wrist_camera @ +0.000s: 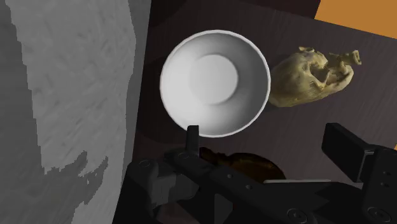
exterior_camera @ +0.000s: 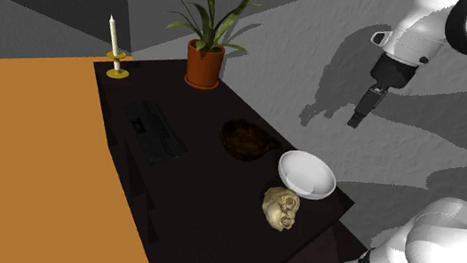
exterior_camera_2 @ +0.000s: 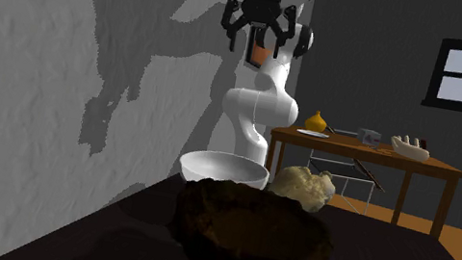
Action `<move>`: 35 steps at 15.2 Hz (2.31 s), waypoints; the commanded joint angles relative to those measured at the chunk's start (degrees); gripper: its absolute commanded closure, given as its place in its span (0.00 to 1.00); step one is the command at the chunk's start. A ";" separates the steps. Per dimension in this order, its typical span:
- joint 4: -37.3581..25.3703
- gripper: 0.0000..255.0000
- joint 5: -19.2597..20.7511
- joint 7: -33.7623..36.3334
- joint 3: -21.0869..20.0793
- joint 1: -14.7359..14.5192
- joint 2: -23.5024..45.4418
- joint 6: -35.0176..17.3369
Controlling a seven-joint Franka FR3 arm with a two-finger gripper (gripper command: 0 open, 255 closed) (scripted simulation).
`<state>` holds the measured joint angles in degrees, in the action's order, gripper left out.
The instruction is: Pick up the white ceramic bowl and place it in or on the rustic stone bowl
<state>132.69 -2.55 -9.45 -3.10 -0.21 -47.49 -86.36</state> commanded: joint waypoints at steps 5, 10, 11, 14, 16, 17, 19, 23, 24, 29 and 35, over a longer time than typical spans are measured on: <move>5.15 0.00 1.09 -3.59 2.99 0.56 2.24 -6.03; 10.08 0.00 2.33 -8.10 6.72 1.37 6.99 -13.97; 10.86 0.00 2.54 -9.01 7.47 1.51 8.21 -15.61; 12.74 0.00 3.04 -11.79 9.70 1.94 12.42 -20.60; 13.61 0.00 3.22 -13.69 11.19 2.14 15.66 -23.96; 13.92 0.00 3.25 -14.68 11.91 2.23 17.41 -25.64; 14.31 0.00 3.15 -16.70 13.33 2.37 21.16 -28.98; 16.09 0.00 3.03 -16.96 13.52 2.30 22.30 -31.83; 16.65 0.00 2.99 -17.00 13.54 2.27 22.61 -32.71; 18.58 0.00 2.82 -17.15 13.65 2.14 23.89 -35.90; 18.58 0.00 2.82 -17.15 13.65 2.14 23.89 -35.89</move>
<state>151.27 0.27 -26.60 10.55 1.93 -23.60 -122.25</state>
